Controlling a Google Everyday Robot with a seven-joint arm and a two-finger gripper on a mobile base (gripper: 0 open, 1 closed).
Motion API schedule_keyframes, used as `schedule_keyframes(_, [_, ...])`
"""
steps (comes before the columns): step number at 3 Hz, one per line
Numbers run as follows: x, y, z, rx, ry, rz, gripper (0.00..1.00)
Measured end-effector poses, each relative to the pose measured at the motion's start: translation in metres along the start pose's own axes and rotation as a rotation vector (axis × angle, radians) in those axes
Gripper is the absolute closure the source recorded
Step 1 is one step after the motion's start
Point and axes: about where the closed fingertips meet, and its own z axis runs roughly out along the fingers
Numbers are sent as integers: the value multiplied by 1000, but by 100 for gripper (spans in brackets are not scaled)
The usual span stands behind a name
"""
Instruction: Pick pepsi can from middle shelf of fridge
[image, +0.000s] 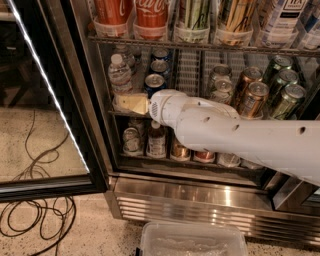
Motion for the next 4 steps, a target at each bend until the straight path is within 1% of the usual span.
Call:
schedule_keyframes(1, [0,6,5,-3,-14,2,0])
schedule_keyframes(2, [1,7,6,3,-27,18,0])
schedule_keyframes(4, [7,-3,2,40,-30,26,0])
